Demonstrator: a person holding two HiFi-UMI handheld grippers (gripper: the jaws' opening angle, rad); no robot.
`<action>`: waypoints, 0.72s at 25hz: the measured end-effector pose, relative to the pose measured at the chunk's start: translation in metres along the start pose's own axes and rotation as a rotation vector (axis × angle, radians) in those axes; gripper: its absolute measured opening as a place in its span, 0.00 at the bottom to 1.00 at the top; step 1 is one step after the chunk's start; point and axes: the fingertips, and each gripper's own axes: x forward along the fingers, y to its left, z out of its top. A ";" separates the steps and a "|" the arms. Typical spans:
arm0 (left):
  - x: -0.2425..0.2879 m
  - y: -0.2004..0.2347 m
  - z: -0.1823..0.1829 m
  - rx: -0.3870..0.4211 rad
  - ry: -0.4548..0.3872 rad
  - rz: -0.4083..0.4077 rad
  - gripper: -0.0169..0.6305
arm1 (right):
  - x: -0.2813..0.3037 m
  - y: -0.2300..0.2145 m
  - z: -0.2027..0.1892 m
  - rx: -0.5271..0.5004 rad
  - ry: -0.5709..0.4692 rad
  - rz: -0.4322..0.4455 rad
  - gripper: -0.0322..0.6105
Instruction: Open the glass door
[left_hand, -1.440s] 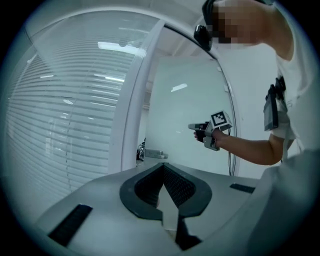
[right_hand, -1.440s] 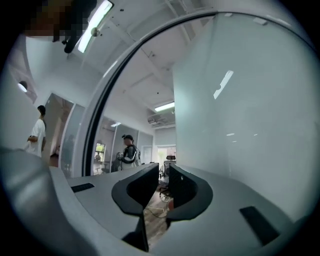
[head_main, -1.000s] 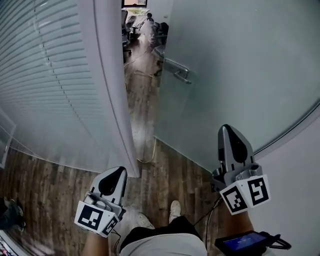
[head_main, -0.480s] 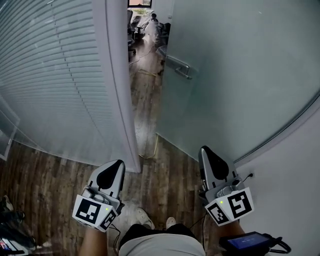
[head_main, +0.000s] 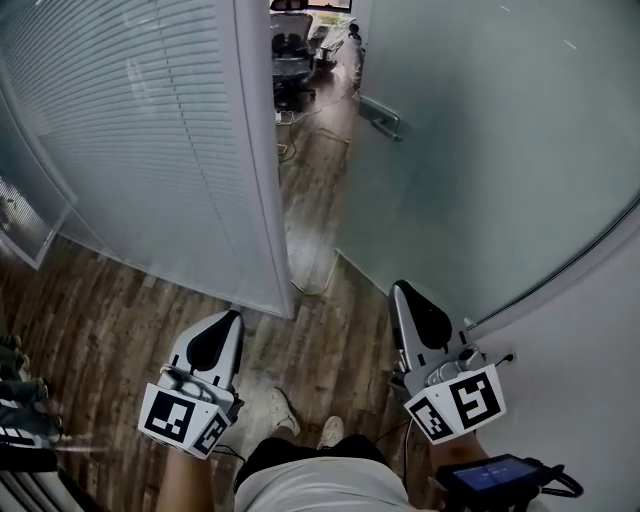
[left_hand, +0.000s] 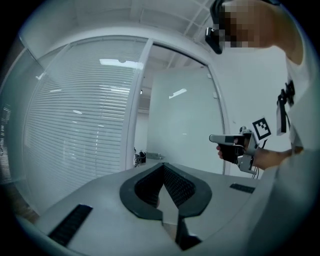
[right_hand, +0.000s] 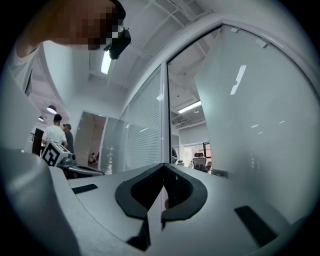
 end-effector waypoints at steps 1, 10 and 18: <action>-0.009 -0.002 -0.002 0.000 0.005 0.021 0.03 | -0.003 0.003 0.000 0.008 0.000 0.014 0.05; -0.069 0.002 -0.008 0.021 -0.007 0.151 0.03 | -0.009 0.047 -0.011 0.028 -0.010 0.128 0.05; -0.146 0.045 -0.039 0.049 -0.066 0.210 0.03 | -0.006 0.132 -0.042 -0.019 -0.022 0.182 0.05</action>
